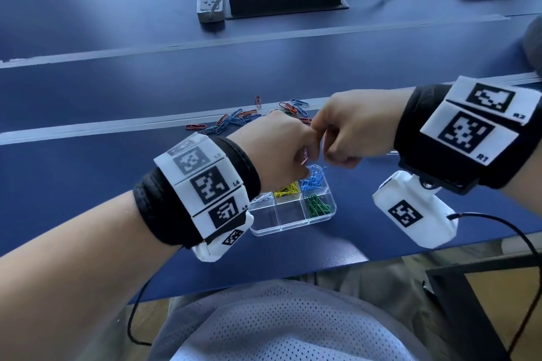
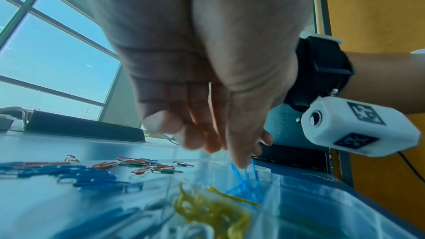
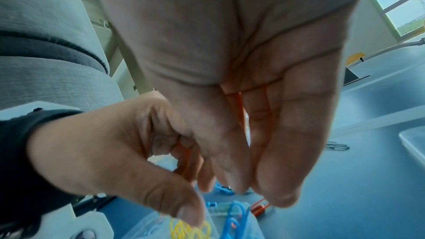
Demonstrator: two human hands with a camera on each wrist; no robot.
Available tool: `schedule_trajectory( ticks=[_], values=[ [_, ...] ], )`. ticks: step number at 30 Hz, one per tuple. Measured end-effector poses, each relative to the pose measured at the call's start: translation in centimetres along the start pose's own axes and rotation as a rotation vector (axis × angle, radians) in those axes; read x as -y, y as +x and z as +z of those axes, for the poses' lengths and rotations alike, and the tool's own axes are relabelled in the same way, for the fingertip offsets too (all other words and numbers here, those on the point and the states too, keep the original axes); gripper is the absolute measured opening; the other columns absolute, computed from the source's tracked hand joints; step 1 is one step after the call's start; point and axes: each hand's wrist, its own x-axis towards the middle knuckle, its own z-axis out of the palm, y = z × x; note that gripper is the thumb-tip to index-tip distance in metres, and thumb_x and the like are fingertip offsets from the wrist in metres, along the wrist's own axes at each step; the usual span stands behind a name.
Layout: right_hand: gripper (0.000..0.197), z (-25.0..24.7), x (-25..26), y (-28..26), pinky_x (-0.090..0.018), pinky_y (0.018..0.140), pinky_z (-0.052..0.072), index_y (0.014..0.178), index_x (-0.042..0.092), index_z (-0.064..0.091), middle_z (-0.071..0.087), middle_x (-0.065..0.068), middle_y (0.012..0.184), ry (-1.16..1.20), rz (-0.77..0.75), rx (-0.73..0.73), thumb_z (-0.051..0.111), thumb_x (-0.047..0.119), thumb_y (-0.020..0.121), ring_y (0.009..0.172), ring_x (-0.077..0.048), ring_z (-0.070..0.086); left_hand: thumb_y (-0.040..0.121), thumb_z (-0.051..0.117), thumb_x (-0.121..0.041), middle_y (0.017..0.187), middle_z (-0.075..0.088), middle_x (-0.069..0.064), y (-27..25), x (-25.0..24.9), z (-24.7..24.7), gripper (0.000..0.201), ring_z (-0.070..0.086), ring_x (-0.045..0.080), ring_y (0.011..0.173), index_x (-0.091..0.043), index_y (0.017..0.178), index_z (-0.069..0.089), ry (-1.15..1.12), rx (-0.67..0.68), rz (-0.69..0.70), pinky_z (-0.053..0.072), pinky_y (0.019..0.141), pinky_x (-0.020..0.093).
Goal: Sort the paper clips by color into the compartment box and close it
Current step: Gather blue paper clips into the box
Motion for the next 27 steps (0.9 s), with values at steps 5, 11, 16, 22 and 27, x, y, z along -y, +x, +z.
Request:
schedule_trajectory(
  ticks=[5, 11, 16, 22, 27],
  values=[
    [0.013, 1.3, -0.4, 0.5, -0.031, 0.080, 0.057, 0.089, 0.020, 0.071, 0.075, -0.008, 0.075, -0.018, -0.003, 0.031, 0.070, 0.017, 0.076, 0.058, -0.014, 0.062, 0.082, 0.062, -0.028, 0.092, 0.070, -0.005, 0.1, 0.2, 0.2, 0.020, 0.051, 0.012, 0.078, -0.028, 0.099, 0.072, 0.027, 0.032, -0.042, 0.041, 0.077, 0.022],
    [0.007, 1.4, -0.8, 0.6, -0.029, 0.075, 0.055, 0.078, 0.019, 0.070, 0.070, -0.005, 0.063, -0.017, -0.011, -0.009, 0.073, 0.025, 0.075, 0.053, -0.012, 0.058, 0.083, 0.061, -0.026, 0.092, 0.065, -0.007, 0.0, 0.2, 0.1, 0.021, 0.058, 0.014, 0.089, -0.036, 0.099, 0.071, 0.008, 0.072, -0.015, 0.049, 0.087, 0.035],
    [0.008, 1.4, -1.0, 0.6, -0.028, 0.069, 0.054, 0.070, 0.022, 0.068, 0.070, -0.006, 0.063, 0.026, -0.019, -0.020, 0.072, 0.026, 0.075, 0.051, -0.014, 0.059, 0.084, 0.059, -0.025, 0.096, 0.064, -0.006, 0.0, 0.1, 0.2, 0.023, 0.052, 0.011, 0.086, -0.036, 0.101, 0.071, 0.012, 0.096, 0.000, 0.048, 0.088, 0.032],
    [0.005, 1.8, -0.9, 0.4, -0.017, 0.055, 0.046, 0.076, 0.023, 0.070, 0.062, 0.004, 0.056, 0.032, -0.061, -0.048, 0.069, 0.026, 0.080, 0.048, -0.008, 0.054, 0.082, 0.060, -0.019, 0.081, 0.063, -0.012, -0.7, 1.7, -0.9, 0.019, 0.048, -0.007, 0.059, -0.031, 0.093, 0.070, -0.061, -0.001, -0.050, 0.034, 0.059, 0.007],
    [0.009, 1.9, -0.9, 0.6, -0.020, 0.055, 0.039, 0.078, 0.027, 0.067, 0.058, 0.008, 0.066, -0.028, -0.106, -0.079, 0.074, 0.030, 0.075, 0.059, -0.002, 0.049, 0.085, 0.060, -0.024, 0.079, 0.063, -0.012, -1.6, 3.5, -1.5, 0.014, 0.048, -0.005, 0.057, -0.031, 0.093, 0.068, -0.088, 0.005, -0.141, 0.036, 0.060, 0.009]
  ],
)
